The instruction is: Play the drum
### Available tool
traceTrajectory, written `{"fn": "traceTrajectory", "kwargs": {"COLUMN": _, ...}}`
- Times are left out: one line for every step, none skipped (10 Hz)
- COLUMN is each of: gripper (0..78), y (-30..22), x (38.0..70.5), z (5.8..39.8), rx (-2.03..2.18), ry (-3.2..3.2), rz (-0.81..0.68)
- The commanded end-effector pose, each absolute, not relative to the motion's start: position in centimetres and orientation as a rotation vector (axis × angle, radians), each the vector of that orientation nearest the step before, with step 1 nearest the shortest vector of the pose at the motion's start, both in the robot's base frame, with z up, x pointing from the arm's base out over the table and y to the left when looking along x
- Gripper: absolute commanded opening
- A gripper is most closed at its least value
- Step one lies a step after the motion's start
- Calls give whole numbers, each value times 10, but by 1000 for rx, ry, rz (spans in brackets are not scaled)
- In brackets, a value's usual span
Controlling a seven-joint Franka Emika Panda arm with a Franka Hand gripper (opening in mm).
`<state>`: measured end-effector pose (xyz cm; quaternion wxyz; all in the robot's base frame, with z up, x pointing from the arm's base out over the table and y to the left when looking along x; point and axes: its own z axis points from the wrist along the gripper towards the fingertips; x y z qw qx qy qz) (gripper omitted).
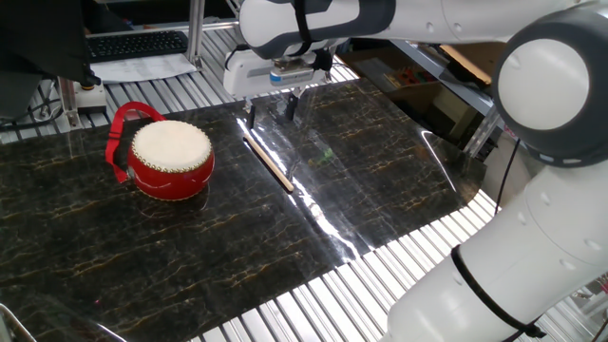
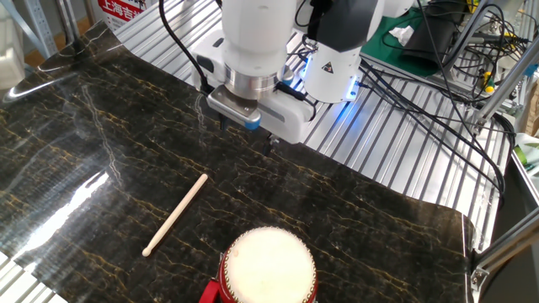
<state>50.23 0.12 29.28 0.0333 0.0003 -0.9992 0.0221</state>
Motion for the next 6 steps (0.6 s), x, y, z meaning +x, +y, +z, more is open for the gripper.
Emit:
{"fn": "traceTrajectory", "kwargs": {"gripper": 773, "y": 1, "x": 503, "z": 294, "rx": 19, "ry": -3077, "rz": 69}}
{"fn": "traceTrajectory", "kwargs": {"gripper": 773, "y": 1, "x": 503, "z": 294, "rx": 19, "ry": -3073, "rz": 67}}
{"fn": "traceTrajectory", "kwargs": {"gripper": 773, "y": 0, "x": 504, "z": 293, "rx": 9, "ry": -3075, "rz": 68}}
{"fn": "traceTrajectory", "kwargs": {"gripper": 773, "y": -1, "x": 507, "z": 291, "rx": 6, "ry": -3078, "rz": 67}}
{"fn": "traceTrajectory", "kwargs": {"gripper": 773, "y": -5, "x": 515, "z": 285, "rx": -4, "ry": -3079, "rz": 72}}
{"fn": "traceTrajectory", "kwargs": {"gripper": 773, "y": -7, "x": 525, "z": 279, "rx": -8, "ry": -3078, "rz": 87}}
